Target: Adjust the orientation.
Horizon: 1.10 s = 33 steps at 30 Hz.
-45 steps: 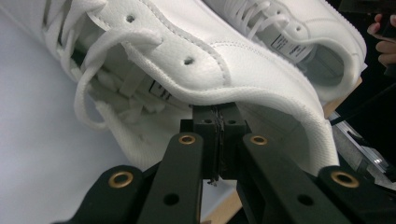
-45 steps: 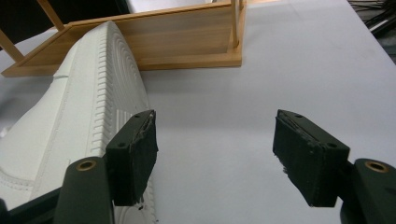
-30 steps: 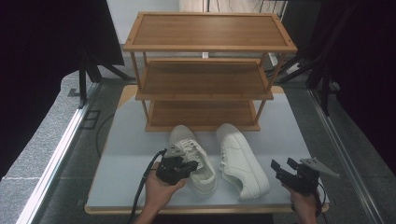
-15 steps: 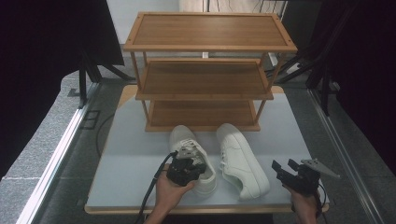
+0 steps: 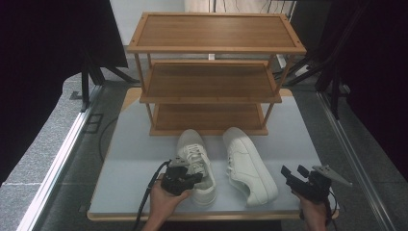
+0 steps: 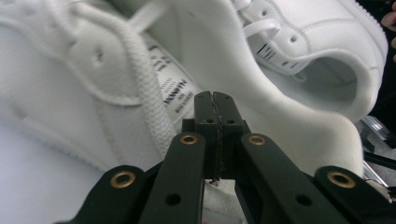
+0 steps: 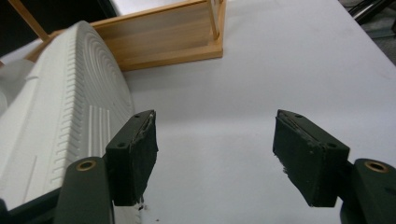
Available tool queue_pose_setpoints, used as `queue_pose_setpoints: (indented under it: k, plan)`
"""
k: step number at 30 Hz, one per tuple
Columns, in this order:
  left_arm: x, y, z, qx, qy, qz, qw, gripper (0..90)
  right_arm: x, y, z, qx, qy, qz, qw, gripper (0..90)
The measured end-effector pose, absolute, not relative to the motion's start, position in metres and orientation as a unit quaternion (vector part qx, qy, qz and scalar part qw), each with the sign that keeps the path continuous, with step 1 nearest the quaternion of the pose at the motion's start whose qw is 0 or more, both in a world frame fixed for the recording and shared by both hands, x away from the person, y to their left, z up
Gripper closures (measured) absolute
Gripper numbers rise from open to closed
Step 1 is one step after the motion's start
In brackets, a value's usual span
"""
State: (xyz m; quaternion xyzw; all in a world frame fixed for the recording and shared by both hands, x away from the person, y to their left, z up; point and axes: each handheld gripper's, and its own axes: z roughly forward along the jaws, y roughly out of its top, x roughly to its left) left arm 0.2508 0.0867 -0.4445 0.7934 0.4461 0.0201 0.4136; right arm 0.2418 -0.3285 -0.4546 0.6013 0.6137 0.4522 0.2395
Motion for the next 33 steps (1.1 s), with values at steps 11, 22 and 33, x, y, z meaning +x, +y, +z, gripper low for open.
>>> queue_pose_setpoints:
  k: [11,22,33]
  plan:
    - [0.242,0.148,-0.445,0.769,0.472,0.023,0.431,90.0,0.241,-0.334,-0.452,0.607,0.603,0.457,0.244,30.4]
    - [0.232,0.154,-0.435,0.758,0.447,0.027,0.475,62.0,0.241,-0.325,-0.448,0.591,0.616,0.457,0.250,30.5]
    - [0.224,0.167,-0.421,0.716,0.441,0.039,0.539,41.3,0.236,-0.307,-0.431,0.515,0.656,0.477,0.278,29.7]
